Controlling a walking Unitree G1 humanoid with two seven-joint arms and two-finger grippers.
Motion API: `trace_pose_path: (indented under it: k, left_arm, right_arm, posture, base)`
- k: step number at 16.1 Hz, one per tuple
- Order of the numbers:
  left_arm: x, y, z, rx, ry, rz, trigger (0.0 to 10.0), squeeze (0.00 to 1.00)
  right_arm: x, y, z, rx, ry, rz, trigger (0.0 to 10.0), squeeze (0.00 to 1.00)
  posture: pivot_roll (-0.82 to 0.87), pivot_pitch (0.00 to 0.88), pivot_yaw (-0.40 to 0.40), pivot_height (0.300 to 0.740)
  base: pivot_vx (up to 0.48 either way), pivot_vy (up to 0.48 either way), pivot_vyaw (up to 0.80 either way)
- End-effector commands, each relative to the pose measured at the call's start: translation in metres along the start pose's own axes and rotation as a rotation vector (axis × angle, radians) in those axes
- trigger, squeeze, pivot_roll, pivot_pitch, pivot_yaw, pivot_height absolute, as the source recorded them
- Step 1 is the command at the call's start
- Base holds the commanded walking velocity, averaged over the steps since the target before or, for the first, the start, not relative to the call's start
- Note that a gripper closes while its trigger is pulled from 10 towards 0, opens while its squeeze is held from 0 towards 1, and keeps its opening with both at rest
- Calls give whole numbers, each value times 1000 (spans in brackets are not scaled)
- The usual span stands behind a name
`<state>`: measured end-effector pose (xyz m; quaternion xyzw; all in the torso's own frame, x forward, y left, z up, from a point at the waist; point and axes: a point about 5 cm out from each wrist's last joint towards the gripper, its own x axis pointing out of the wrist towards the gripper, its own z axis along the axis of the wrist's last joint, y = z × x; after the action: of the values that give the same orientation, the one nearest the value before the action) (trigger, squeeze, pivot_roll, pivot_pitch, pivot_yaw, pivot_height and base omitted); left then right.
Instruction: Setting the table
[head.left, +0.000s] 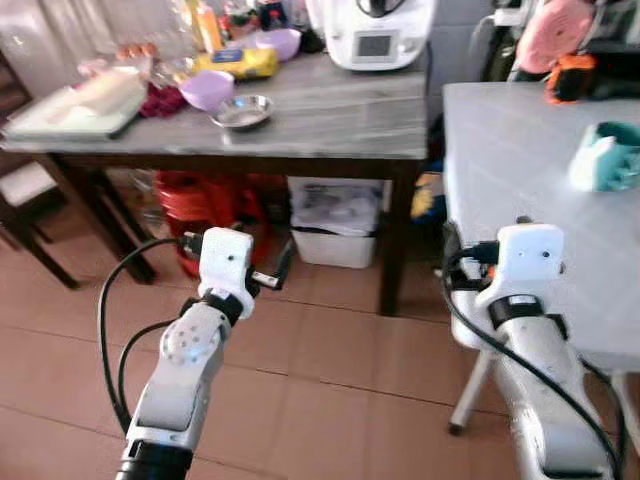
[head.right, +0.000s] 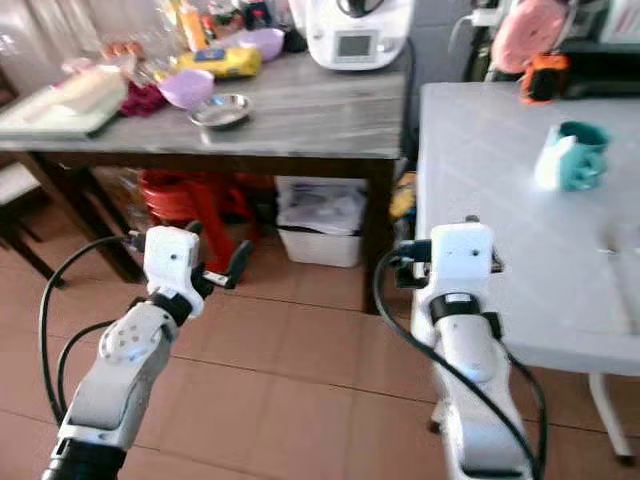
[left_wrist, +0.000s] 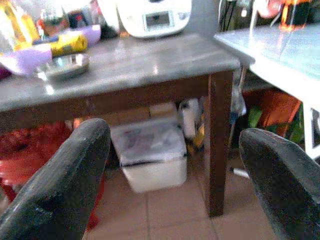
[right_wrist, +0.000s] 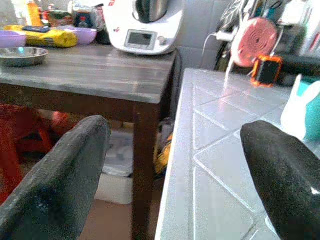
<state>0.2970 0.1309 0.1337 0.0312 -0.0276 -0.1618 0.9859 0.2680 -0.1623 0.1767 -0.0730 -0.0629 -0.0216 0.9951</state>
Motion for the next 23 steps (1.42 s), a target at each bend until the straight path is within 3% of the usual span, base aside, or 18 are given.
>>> trace_pose_path:
  k: [1,17,19,23]
  left_arm:
    - [-2,6,1,5,1,9,10000,0]
    - [-4,2,0,-1,2,-16,10000,0]
    - [-4,0,0,-25,0,-33,10000,0]
    - [-14,-12,-5,-66,0,-204,10000,0]
  right_arm:
    - [0,4,4,1,-16,15,10000,0]
    - [-1,4,1,4,0,2,10000,0]
    - [-1,5,0,23,8,9,10000,0]
    - [-2,6,-2,102,36,-16,10000,0]
  posture:
    - [-156,86,131,740]
    - [-157,94,130,740]
    - [-154,94,130,740]
    - [-153,108,130,740]
  base:
    - [0,-398,0]
    - [0,-398,0]
    - [0,0,0]
    - [0,0,0]
